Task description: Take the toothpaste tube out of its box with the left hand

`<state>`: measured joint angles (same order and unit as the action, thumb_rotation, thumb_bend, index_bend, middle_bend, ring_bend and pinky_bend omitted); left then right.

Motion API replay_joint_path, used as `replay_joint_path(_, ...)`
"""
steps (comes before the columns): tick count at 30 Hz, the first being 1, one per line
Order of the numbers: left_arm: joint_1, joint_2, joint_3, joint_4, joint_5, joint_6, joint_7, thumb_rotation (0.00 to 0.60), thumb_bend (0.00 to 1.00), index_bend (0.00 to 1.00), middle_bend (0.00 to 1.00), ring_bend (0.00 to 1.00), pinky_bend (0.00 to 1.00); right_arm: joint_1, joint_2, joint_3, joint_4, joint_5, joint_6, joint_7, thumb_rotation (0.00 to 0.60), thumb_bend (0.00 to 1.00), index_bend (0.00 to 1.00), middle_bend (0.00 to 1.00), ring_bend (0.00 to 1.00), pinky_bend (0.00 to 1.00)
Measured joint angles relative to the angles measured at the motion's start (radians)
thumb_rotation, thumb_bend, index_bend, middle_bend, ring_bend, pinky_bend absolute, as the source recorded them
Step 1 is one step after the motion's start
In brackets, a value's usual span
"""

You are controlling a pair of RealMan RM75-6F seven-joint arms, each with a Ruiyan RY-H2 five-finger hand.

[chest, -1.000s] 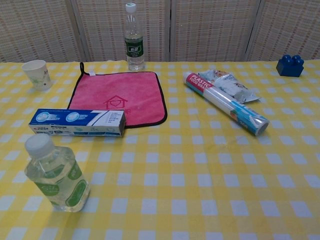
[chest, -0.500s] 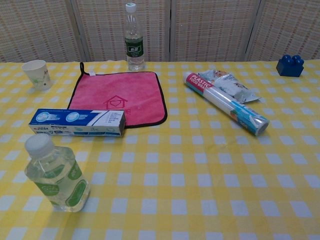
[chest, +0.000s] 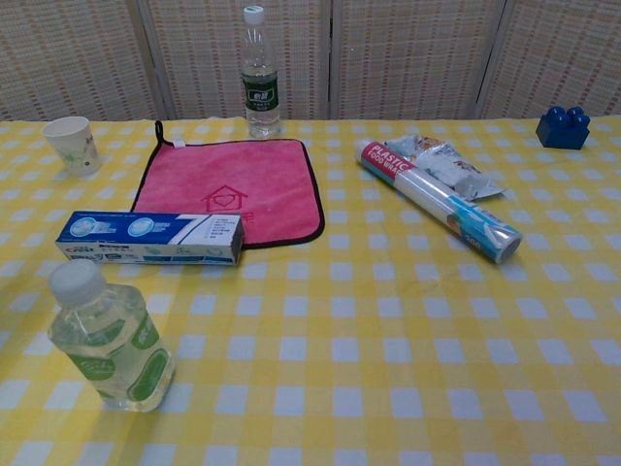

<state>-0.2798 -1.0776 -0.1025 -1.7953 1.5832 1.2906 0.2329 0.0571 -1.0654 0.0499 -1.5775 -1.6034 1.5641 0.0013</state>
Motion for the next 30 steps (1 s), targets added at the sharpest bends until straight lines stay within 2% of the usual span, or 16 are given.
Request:
replay_joint_path(5, -0.092, -0.011, -0.029, -0.023, -0.084, -0.141, 0.094, 0.600, 0.31, 0.00, 0.07, 0.11, 0.07, 0.000, 0.008, 0.002, -0.009, 0.003, 0.001, -0.007, 0.600, 0.25, 0.34, 0.31, 0.22, 0.21)
replay_joint_path(9, -0.172, -0.049, -0.057, -0.027, -0.196, -0.231, 0.217, 0.600, 0.31, 0.00, 0.04, 0.09, 0.07, 0.000, 0.011, 0.003, -0.010, 0.010, -0.003, -0.007, 0.600, 0.25, 0.34, 0.31, 0.22, 0.21)
replay_joint_path(15, -0.271, -0.119, -0.080, -0.017, -0.371, -0.310, 0.404, 0.600, 0.31, 0.00, 0.02, 0.09, 0.06, 0.002, 0.012, 0.006, -0.006, 0.020, -0.010, -0.004, 0.600, 0.25, 0.34, 0.31, 0.22, 0.21)
replay_joint_path(24, -0.412, -0.248, -0.067, 0.034, -0.668, -0.343, 0.679, 0.600, 0.31, 0.00, 0.02, 0.09, 0.06, 0.001, 0.009, 0.009, 0.010, 0.032, -0.013, 0.015, 0.600, 0.25, 0.34, 0.31, 0.22, 0.21)
replay_joint_path(30, -0.495, -0.335, -0.040, 0.084, -0.824, -0.322, 0.790, 0.600, 0.31, 0.03, 0.03, 0.09, 0.06, -0.002, 0.007, 0.010, 0.021, 0.037, -0.012, 0.028, 0.600, 0.25, 0.34, 0.31, 0.22, 0.21)
